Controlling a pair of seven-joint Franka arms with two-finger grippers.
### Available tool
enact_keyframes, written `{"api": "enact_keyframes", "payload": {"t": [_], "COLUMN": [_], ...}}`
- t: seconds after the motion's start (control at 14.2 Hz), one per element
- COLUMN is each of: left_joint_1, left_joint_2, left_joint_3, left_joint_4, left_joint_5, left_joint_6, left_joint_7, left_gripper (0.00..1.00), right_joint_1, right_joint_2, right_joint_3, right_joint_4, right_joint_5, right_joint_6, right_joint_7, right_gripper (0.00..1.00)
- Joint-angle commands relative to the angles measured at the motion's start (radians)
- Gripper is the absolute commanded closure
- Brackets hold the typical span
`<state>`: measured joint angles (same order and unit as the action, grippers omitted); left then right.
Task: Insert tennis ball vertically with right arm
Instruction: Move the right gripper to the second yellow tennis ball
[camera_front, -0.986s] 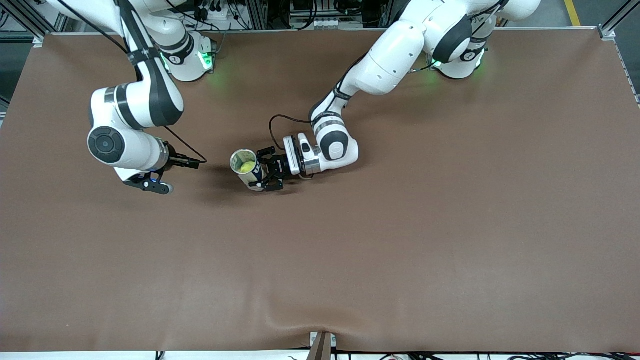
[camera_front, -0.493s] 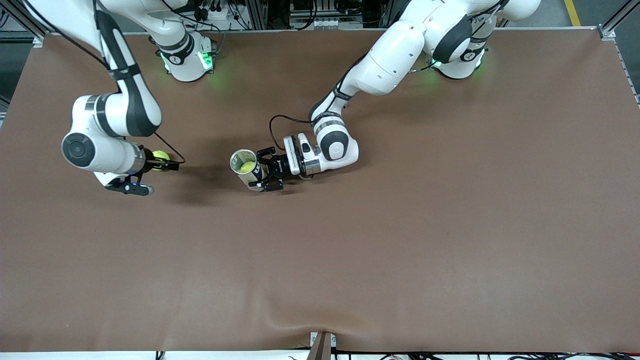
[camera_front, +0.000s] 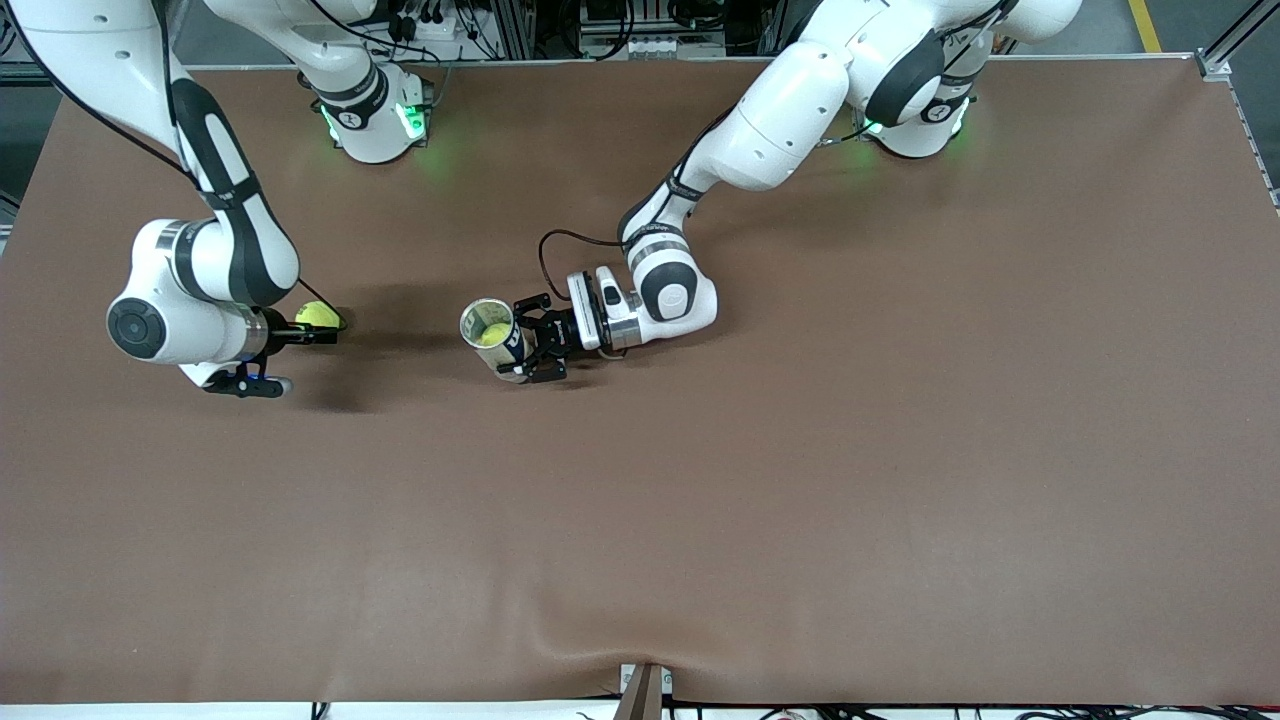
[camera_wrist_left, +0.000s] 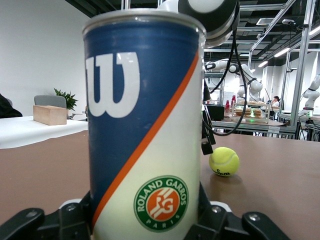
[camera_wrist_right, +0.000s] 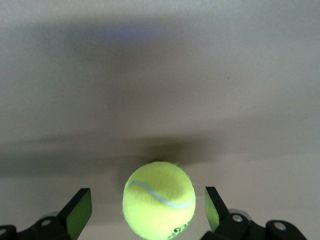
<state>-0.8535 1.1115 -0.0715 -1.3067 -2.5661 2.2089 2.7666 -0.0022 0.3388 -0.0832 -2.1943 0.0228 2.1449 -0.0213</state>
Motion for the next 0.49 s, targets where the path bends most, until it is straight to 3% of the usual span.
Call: {"api": "enact_keyframes", "payload": {"t": [0.0, 0.42], "left_joint_1": [-0.001, -0.001], "left_joint_2": [0.027, 0.027], "left_joint_3": [-0.007, -0.007], "left_joint_4": [0.007, 0.006], "left_joint_5": [-0.121, -0.121], "left_joint_6": [-0.011, -0.011], "left_joint_7": [0.196, 0.197], "left_gripper": [0.27, 0.27], "right_joint_1": [-0.015, -0.024], "right_joint_2": [-0.006, 0.025], "right_joint_3": [0.017, 0.019], "right_joint_4": [-0.039, -0.047], "right_joint_5": [-0.001, 0.000], "right_joint_6": [0.007, 0.001], "right_joint_7": [-0.014, -0.022], "right_gripper": [0.00, 0.00]}}
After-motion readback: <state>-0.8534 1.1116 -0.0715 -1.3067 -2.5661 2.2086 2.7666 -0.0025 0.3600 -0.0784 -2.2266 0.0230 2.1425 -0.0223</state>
